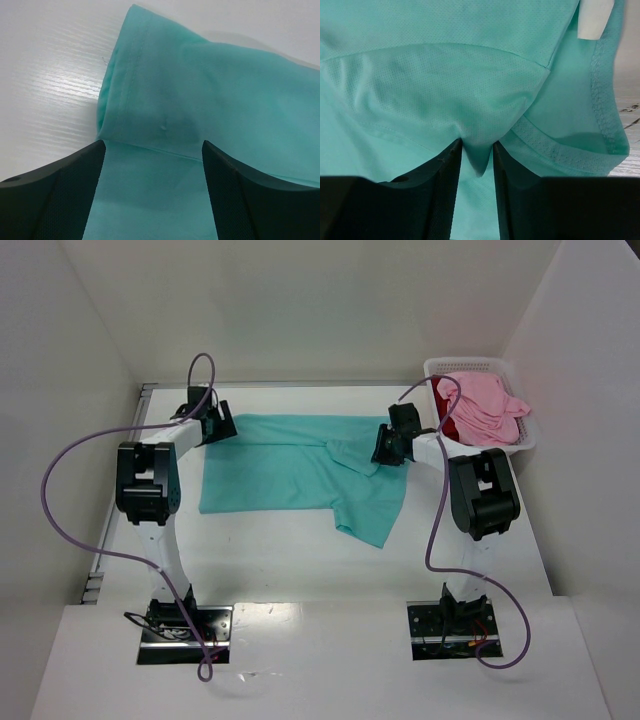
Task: Fold and stack the t-shirts
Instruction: Fold the flattened tshirt in 1/3 of the way
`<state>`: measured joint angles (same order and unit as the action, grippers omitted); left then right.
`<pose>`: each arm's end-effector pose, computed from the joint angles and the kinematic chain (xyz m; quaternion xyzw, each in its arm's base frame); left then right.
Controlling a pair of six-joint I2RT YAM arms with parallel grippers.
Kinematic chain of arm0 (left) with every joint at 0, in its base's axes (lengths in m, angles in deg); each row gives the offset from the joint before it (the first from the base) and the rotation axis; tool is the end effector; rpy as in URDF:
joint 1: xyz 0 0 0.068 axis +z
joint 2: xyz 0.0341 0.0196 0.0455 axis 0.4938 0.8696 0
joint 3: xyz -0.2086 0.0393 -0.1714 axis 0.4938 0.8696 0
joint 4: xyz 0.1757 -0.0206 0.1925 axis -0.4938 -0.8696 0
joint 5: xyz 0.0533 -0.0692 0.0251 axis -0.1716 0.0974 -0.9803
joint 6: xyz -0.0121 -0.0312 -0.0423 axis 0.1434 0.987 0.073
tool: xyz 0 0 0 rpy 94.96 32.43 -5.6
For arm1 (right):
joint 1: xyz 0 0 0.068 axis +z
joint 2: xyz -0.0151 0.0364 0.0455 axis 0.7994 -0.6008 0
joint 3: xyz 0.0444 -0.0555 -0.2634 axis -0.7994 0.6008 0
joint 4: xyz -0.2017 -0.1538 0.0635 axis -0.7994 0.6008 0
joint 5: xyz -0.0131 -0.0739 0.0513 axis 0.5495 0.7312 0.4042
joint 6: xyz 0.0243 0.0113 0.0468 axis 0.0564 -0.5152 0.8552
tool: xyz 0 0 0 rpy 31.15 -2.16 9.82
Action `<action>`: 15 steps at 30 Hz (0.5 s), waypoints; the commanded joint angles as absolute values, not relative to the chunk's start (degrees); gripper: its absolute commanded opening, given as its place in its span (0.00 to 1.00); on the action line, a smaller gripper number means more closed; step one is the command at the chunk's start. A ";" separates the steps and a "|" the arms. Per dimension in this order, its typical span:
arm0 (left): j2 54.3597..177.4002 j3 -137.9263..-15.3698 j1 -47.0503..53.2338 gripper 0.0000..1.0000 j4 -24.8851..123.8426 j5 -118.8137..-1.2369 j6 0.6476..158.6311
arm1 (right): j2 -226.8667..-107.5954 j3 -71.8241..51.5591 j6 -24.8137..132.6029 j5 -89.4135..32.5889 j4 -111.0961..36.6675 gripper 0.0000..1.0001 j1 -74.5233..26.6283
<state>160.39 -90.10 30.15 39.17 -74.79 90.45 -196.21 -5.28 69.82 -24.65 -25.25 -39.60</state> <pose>0.4684 0.0086 0.1800 -0.2042 0.8910 -0.0251 0.4046 0.3941 0.0969 0.1668 0.0653 0.9423 0.1319 0.3006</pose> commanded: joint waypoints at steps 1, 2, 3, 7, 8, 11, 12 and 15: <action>161.15 -92.02 31.35 0.86 39.11 -75.58 89.33 | -194.52 -7.18 69.93 -24.11 -27.79 0.38 -39.45; 161.15 -92.02 31.96 0.86 39.11 -75.58 89.33 | -194.52 -7.18 69.93 -24.11 -27.79 0.40 -39.45; 161.15 -92.02 31.96 0.86 39.11 -75.58 89.33 | -194.52 -7.18 69.93 -24.63 -27.79 0.42 -39.45; 162.28 -92.02 32.49 0.74 39.11 -75.58 89.33 | -194.52 -7.18 69.93 -26.04 -28.41 0.40 -39.45; 162.29 -92.02 32.49 0.72 39.11 -75.58 89.33 | -195.13 -7.18 69.93 -26.04 -28.41 0.38 -39.45; 162.82 -92.02 32.49 0.61 39.11 -75.05 89.33 | -196.18 -7.80 70.46 -26.04 -28.41 0.29 -39.45; 162.82 -92.02 32.49 0.58 39.11 -75.05 89.33 | -196.19 -7.80 70.46 -26.04 -28.41 0.27 -39.45; 163.34 -92.02 32.49 0.52 39.73 -75.05 89.33 | -196.72 -7.80 70.46 -26.04 -28.41 0.18 -39.45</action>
<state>162.34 -90.21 32.47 38.71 -75.29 90.12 -196.23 -5.72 70.17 -25.83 -25.52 -39.60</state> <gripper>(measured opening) 0.534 0.194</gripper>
